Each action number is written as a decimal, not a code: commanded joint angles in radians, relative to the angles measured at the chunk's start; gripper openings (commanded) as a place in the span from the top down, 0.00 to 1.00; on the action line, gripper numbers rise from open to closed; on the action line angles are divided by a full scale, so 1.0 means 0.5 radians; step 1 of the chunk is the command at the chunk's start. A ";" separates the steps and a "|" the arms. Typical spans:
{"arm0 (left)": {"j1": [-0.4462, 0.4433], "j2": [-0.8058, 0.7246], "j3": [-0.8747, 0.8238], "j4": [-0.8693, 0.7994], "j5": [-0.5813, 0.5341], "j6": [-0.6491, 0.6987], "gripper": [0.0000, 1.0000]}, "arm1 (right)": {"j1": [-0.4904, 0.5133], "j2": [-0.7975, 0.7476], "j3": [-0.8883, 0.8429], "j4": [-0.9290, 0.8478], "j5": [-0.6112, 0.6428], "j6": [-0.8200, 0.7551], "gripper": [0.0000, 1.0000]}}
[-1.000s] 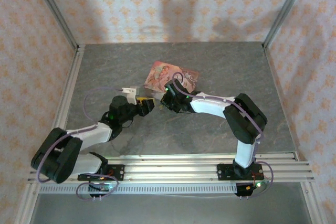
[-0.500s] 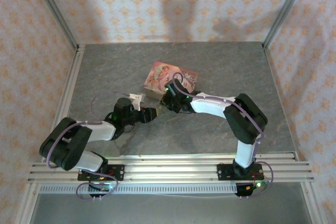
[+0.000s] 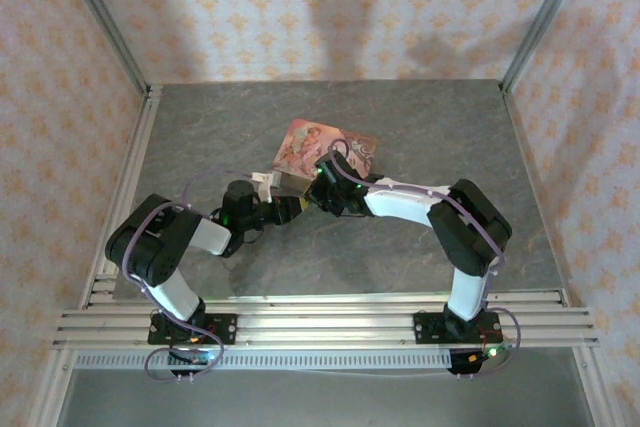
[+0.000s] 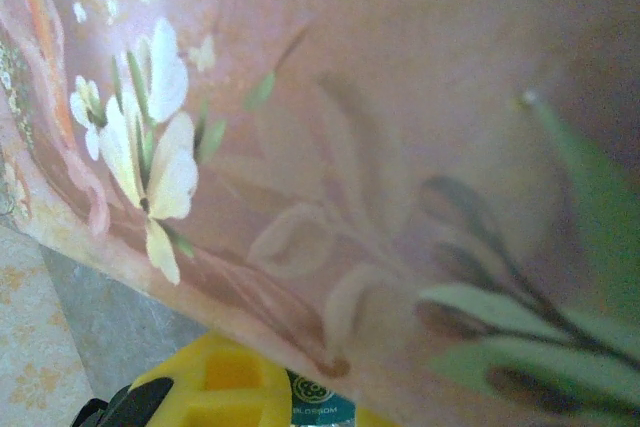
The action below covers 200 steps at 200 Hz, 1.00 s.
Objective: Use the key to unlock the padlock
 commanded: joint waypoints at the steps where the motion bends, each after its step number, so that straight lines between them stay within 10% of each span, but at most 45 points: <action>1: 0.013 0.024 0.030 0.150 0.046 -0.019 0.76 | -0.003 -0.044 -0.026 -0.004 -0.086 0.026 1.00; 200: 0.010 0.109 -0.047 0.205 0.049 -0.010 0.78 | -0.007 -0.045 -0.035 0.008 -0.084 0.038 1.00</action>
